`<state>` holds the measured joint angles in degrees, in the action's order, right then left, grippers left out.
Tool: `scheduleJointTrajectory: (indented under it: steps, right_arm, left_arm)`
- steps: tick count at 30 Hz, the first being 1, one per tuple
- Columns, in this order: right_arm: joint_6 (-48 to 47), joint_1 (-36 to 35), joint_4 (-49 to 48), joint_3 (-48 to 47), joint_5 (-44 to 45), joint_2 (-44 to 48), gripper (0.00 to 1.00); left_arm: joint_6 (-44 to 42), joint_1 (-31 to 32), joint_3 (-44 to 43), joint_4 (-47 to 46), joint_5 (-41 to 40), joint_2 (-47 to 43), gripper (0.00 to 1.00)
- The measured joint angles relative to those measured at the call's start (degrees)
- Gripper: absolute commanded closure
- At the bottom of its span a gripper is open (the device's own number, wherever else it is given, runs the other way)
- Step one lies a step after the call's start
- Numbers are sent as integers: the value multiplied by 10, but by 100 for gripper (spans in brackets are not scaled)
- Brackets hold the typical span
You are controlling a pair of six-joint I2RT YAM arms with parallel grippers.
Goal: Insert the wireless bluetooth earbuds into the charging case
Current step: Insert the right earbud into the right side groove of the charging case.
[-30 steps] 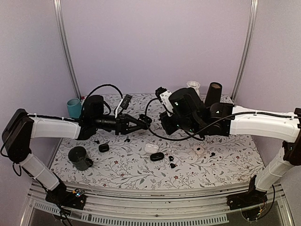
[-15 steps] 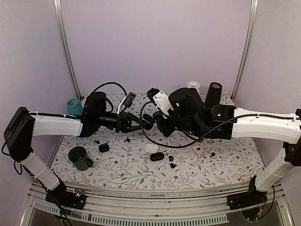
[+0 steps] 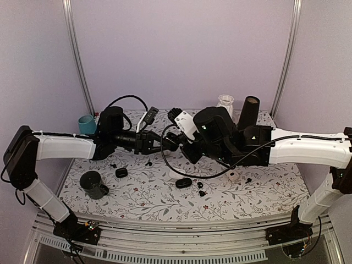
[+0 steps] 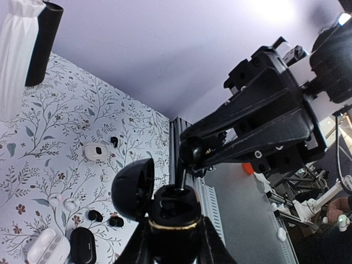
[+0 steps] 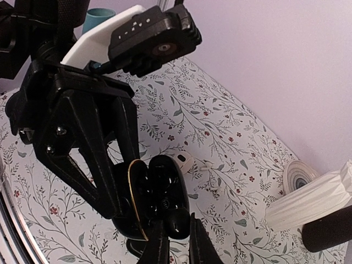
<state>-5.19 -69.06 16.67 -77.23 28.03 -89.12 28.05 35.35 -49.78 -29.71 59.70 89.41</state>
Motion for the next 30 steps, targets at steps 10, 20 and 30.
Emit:
scheduleJointTrajectory:
  steps: [10, 20, 30]
  right_arm:
    - [-5, -3, 1, 0, 21, -5, 92]
    - [-22, -8, -2, 1, 14, -5, 92]
    - [-38, -14, -13, 0, 8, -5, 92]
  left_arm:
    - [0, 1, 0, 0, -2, -8, 100]
    - [-14, 3, 0, 14, -9, -17, 100]
    - [-56, 13, 10, 34, -42, -46, 100]
